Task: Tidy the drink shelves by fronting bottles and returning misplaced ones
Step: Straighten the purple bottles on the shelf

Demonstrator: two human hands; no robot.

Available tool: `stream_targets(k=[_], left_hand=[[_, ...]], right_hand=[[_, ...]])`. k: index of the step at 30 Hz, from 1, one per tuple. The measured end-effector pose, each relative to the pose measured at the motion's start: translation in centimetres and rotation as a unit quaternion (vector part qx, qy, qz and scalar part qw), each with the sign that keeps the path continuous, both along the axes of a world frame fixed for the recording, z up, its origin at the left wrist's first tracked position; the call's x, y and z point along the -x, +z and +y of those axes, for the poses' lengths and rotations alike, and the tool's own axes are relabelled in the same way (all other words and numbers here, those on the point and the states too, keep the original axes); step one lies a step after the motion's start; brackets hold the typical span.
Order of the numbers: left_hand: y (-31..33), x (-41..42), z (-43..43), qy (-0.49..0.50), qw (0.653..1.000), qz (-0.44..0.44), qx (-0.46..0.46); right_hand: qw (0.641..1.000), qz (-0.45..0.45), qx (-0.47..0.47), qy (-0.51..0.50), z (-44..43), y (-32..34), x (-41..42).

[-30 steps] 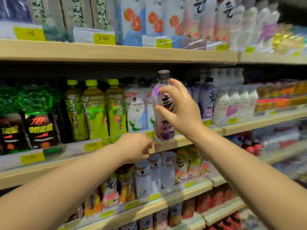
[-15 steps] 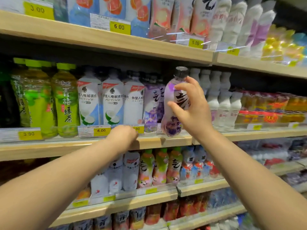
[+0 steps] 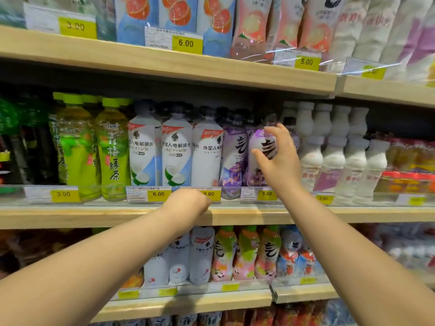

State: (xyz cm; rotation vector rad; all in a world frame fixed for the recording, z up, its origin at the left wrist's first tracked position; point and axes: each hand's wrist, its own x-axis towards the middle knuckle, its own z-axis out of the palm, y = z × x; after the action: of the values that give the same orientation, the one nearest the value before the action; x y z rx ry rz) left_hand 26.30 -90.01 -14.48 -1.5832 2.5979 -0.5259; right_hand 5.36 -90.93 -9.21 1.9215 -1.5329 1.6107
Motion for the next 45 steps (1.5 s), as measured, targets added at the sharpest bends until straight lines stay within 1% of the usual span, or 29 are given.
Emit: stream_targets(k=[2,6,12,14,16,18,20,23,27,31,35,37,41,45], left_hand=[[-0.2,-0.3,0.0,-0.004,1.0,0.012,0.006],[-0.1,-0.4,0.3,-0.004,1.0,0.022,-0.003],[-1.2,-1.6,0.5,-0.036,0.996,0.079,0.026],[-1.9,-2.4,0.8,-0.067,0.989,0.126,0.041],[-2.7,-3.7,1.3,-0.096,0.976,0.193,0.034],[-3.5,-5.8,1.9,-0.097,0.971,0.217,0.036],[-4.5,-8.6,2.7,-0.068,0.975,0.204,0.052],[-5.9,-13.9,3.9,0.002,0.976,0.203,0.077],[-7.8,-20.6,5.2,0.064,0.979,0.164,0.102],[-9.0,-26.6,6.1,0.114,0.977,0.146,0.103],[-10.3,-31.2,5.9,0.093,0.98,0.117,0.133],[-10.7,-32.9,5.8,0.108,0.979,0.103,0.136],[-11.7,-35.0,5.3,0.135,0.984,0.047,0.109],[-12.3,-34.1,4.0,0.156,0.984,0.036,0.072]], right_hand=[[1.0,-0.002,-0.014,-0.008,-0.5,-0.3,0.1],[1.0,0.012,-0.009,-0.025,-0.9,-0.8,-0.1],[0.991,0.066,-0.089,-0.079,-0.6,-1.7,-0.7],[0.988,0.089,-0.095,-0.086,0.0,-2.3,-1.1],[0.986,0.11,-0.095,-0.087,0.9,-3.1,-1.8],[0.985,0.116,-0.109,-0.065,2.1,-4.3,-3.2],[0.981,0.141,-0.126,-0.043,3.3,-6.2,-5.3],[0.974,0.176,-0.144,-0.017,4.9,-9.9,-9.2],[0.972,0.164,-0.168,-0.009,6.5,-14.6,-14.8],[0.971,0.132,-0.201,-0.001,8.0,-18.1,-20.8],[0.963,0.068,-0.26,0.034,8.9,-21.1,-25.9],[0.957,0.049,-0.283,0.043,8.9,-22.7,-27.9],[0.945,0.006,-0.321,0.056,8.0,-24.4,-31.9],[0.936,-0.059,-0.344,0.053,6.0,-25.4,-35.0]])
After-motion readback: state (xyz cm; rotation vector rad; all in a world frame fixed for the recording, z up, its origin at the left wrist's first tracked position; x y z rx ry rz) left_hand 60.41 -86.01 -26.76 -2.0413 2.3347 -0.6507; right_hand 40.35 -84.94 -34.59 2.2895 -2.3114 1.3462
